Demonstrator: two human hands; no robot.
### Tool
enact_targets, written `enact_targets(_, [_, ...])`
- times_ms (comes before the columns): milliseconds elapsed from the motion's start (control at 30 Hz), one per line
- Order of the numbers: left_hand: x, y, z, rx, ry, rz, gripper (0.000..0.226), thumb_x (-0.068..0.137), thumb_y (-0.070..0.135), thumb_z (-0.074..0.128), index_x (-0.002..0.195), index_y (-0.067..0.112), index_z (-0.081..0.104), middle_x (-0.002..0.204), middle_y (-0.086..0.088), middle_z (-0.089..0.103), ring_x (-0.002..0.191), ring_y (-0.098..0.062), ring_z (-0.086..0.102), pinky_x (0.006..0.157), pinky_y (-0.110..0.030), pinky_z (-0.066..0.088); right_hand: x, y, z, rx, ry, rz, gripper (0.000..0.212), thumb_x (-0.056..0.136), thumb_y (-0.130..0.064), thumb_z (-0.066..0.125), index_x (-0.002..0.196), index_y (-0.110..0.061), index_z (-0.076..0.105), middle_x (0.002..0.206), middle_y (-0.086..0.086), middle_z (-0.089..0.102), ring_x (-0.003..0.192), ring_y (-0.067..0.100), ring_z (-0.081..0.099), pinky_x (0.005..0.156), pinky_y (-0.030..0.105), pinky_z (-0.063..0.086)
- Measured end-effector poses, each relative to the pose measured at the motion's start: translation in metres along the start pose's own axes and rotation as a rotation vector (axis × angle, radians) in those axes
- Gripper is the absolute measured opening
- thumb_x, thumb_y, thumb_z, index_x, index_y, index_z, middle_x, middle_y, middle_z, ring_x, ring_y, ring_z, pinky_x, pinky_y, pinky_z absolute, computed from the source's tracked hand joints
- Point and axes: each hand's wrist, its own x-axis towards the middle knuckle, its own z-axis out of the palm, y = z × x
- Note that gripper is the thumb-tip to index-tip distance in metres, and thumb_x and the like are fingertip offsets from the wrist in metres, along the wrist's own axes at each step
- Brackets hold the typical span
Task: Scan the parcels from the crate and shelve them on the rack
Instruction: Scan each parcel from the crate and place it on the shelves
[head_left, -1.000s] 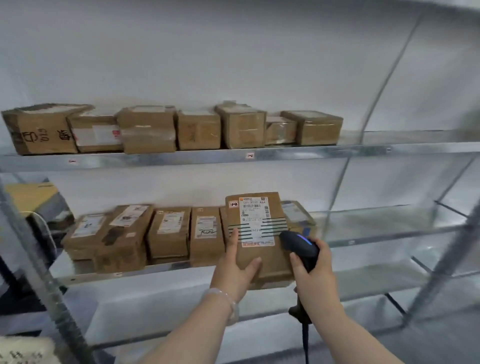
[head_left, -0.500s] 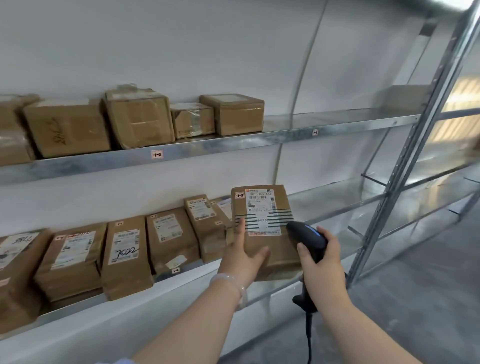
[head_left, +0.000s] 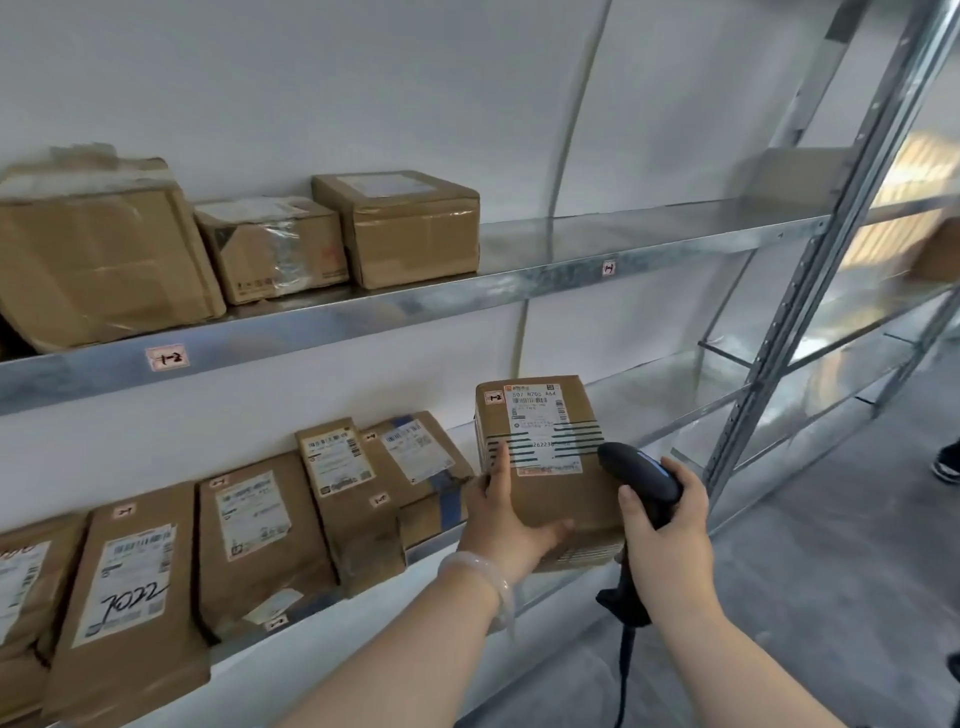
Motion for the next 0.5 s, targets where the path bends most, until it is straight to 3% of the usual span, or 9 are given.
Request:
enact_targets(167, [0.046,0.006,0.018,0.030,-0.002,-0.079,0.126,0.075,0.050,0.082,0.154,0.043,-0.015,0.153,-0.004,0.022,0.139,-0.024,0.035,0.116,-0.039,0.034,0.066,0.018,0.013,-0.059,-0.074,-0.004,0.046,0.093,-0.033,0.064,0.131,-0.042,0.039,0.095,-0.022,0.055,0.079,-0.002,0.054,0.057,0.020,0.040])
enact_targets(300, [0.080,0.002,0.030,0.027,0.058,-0.171,0.122,0.076,0.053,0.080,0.155,0.043,-0.011,0.153,-0.003,0.023,0.138,-0.026,0.038,0.115,-0.044,0.037,0.116,0.031,0.031,-0.107,-0.223,0.048,0.045,0.093,-0.037,0.062,0.129,-0.048,0.036,0.099,-0.013,0.059,0.081,0.023,0.066,0.068,0.041,0.057])
enact_targets(433, [0.103,-0.004,0.036,0.063,0.104,-0.255,0.121,0.075,0.057,0.078,0.156,0.042,-0.010,0.150,-0.003,0.027,0.133,-0.026,0.042,0.113,-0.045,0.040,0.149,0.046,0.049,-0.127,-0.339,0.021,0.043,0.093,-0.036,0.062,0.123,-0.052,0.036,0.106,-0.011,0.061,0.085,0.023,0.066,0.070,0.040,0.057])
enact_targets(500, [0.111,-0.008,0.039,0.103,0.129,-0.316,0.120,0.074,0.062,0.076,0.156,0.040,-0.010,0.149,-0.004,0.029,0.130,-0.026,0.045,0.111,-0.044,0.041,0.163,0.051,0.057,-0.130,-0.421,0.021,0.044,0.093,-0.034,0.063,0.121,-0.053,0.036,0.104,-0.016,0.059,0.089,0.025,0.065,0.075,0.046,0.058])
